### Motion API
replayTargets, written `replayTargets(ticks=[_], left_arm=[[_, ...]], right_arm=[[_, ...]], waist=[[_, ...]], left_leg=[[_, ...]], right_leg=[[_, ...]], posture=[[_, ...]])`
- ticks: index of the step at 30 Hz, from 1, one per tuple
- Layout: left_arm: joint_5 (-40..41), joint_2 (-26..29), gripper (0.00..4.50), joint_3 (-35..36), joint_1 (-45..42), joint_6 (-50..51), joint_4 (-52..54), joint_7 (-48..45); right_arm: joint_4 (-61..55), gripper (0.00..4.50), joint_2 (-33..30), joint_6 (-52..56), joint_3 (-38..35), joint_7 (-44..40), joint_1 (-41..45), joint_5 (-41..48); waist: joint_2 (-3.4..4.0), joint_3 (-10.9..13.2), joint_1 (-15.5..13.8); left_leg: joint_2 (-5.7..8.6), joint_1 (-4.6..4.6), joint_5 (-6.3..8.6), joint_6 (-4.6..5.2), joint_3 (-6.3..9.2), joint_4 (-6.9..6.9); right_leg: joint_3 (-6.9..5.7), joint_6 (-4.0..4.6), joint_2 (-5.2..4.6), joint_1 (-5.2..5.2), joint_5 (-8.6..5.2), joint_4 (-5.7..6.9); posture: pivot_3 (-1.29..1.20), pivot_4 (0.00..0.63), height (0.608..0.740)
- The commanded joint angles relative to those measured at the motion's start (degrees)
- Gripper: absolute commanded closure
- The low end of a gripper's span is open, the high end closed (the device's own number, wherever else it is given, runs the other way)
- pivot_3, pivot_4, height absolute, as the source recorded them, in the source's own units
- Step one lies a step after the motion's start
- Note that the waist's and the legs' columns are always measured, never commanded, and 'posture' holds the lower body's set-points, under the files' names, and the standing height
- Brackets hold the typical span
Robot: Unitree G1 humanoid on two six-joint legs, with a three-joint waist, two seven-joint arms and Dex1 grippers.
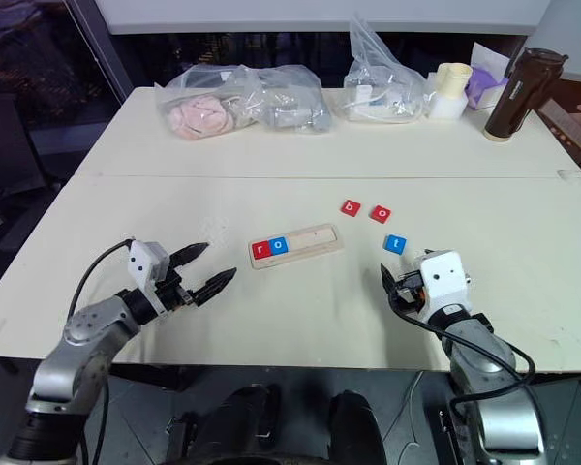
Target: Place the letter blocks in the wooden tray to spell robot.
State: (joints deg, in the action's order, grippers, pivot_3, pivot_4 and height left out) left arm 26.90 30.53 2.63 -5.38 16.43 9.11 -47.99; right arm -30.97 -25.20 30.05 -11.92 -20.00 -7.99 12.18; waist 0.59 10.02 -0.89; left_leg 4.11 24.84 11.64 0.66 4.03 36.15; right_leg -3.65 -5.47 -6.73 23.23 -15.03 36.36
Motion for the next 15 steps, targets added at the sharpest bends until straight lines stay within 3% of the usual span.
replayTargets(ticks=[1,3,8,15], left_arm=[[-0.8,7.0,0.00,-1.9,-13.7,-1.5,-14.3,-16.0],[-3.7,8.1,0.00,-4.6,-20.3,-5.2,-23.3,-21.8],[-10.9,4.7,0.00,-9.6,-34.6,-15.5,-45.4,-31.6],[-16.6,-1.5,0.00,-11.7,-44.3,-23.6,-62.8,-36.5]], right_arm=[[-5.4,0.04,-6.1,5.6,-5.5,-7.9,4.4,10.5],[-7.7,0.04,-8.9,8.3,-6.3,-10.5,4.9,14.2],[-12.9,0.04,-14.0,12.5,-7.8,-13.6,4.0,19.8],[-16.7,0.04,-14.1,14.1,-9.5,-10.5,1.4,20.9]], waist=[[0.05,0.1,-0.2],[0.03,0.1,-0.3],[-0.21,0.2,0.0],[-0.92,0.6,0.1]], left_leg=[[0.00,0.00,-0.01,0.01,0.00,0.00],[0.00,0.00,-0.05,0.08,0.01,0.00],[0.07,-0.10,-0.04,0.11,-0.11,-0.13],[0.09,0.06,0.05,0.26,-0.23,-0.04]], right_leg=[[-0.06,0.08,0.03,0.02,0.05,0.02],[-0.10,-0.02,0.05,0.02,0.04,0.00],[-0.03,-0.26,-0.05,-0.15,0.19,-0.18],[0.03,-0.56,-0.07,-0.04,0.33,-0.18]], posture=[[0.00,0.150,0.738],[0.00,0.150,0.738],[0.00,0.150,0.738],[0.00,0.150,0.738]])
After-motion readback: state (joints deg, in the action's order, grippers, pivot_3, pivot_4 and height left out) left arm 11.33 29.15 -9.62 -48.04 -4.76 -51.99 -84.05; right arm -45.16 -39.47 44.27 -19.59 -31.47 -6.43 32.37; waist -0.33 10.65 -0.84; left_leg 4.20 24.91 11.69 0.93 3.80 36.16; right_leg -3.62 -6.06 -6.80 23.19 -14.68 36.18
